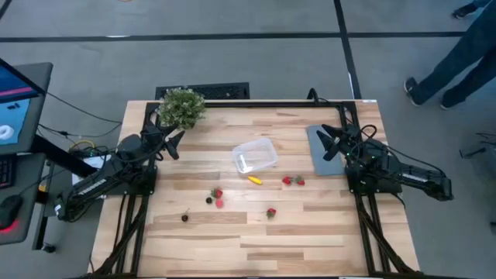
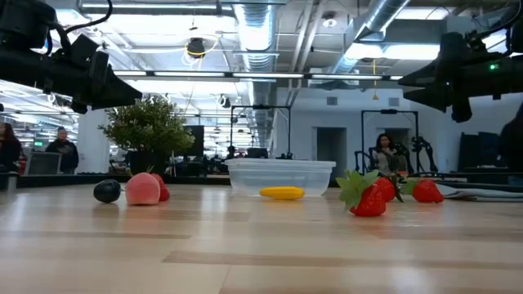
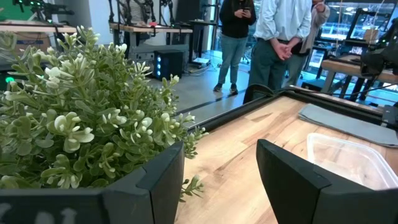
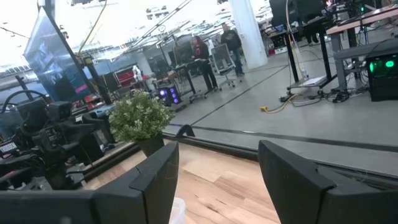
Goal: Pick and placing Produce into tupperware
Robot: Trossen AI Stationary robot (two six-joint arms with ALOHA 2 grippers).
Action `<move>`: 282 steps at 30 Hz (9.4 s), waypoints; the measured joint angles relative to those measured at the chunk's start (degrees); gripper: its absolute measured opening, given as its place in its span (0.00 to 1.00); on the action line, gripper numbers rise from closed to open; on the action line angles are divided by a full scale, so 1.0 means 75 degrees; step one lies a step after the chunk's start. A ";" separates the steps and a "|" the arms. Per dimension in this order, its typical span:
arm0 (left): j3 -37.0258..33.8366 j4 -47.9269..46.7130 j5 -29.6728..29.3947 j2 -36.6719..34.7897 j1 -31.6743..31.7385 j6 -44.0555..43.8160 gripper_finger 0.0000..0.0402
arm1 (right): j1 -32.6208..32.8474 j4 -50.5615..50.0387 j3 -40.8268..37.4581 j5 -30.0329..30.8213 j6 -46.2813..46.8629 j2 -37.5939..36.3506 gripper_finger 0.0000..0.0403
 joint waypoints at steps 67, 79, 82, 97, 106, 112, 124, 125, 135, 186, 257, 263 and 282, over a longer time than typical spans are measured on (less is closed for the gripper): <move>0.0001 0.0005 0.0000 0.0002 0.0001 -0.0147 0.48 | -0.0016 0.0012 -0.0003 0.0033 -0.0310 -0.0002 0.61; -0.0002 0.0008 -0.0043 0.0000 -0.0001 -0.0172 0.48 | 0.0005 0.0003 0.0000 0.0029 -0.0557 -0.0002 0.61; -0.0002 0.0008 -0.0044 0.0002 -0.0002 -0.0173 0.48 | 0.0057 0.0003 -0.0001 -0.0079 -0.0606 -0.0002 0.62; -0.0002 0.0011 -0.0052 -0.0001 -0.0002 -0.0337 0.48 | 0.0658 -0.0096 0.0070 -0.0573 0.0489 0.0000 0.73; -0.0019 0.0179 -0.0099 0.0001 -0.0001 -0.0424 0.48 | 0.1353 -0.2713 0.2536 -0.0810 -0.0359 0.1176 0.74; -0.0022 0.0208 -0.0261 0.0002 0.0000 -0.0402 0.48 | 0.2066 -0.5682 0.4526 -0.1125 0.0371 0.3460 0.74; -0.0019 0.0202 -0.0262 0.0002 -0.0002 -0.0267 0.48 | 0.3427 -0.6738 0.6059 -0.1980 0.1675 0.7652 0.74; -0.0018 0.0193 -0.0262 0.0002 -0.0002 -0.0267 0.48 | 0.3512 -0.6747 0.6059 -0.2130 0.1730 0.7927 0.74; 0.0004 0.0049 -0.0256 0.0005 -0.0001 -0.0261 0.48 | 0.4062 -0.6384 0.6062 -0.2065 0.2593 0.9900 0.74; -0.0002 0.0133 -0.0548 0.0005 0.0001 -0.0401 0.48 | 0.3439 -0.5595 0.6094 -0.1781 0.2871 1.2383 0.53; 0.0001 0.0125 -0.0602 0.0005 -0.0001 -0.0323 0.48 | 0.1076 -0.5527 1.0617 -0.1378 0.0504 1.2401 0.40; 0.0001 0.0123 -0.0605 0.0004 0.0000 -0.0322 0.48 | 0.0889 -0.5416 1.0608 -0.1511 0.0563 1.2795 0.46; 0.0007 0.0069 -0.0650 0.0020 0.0009 0.0092 0.48 | 0.1207 -0.4963 1.0611 -0.2028 0.0370 1.4531 0.18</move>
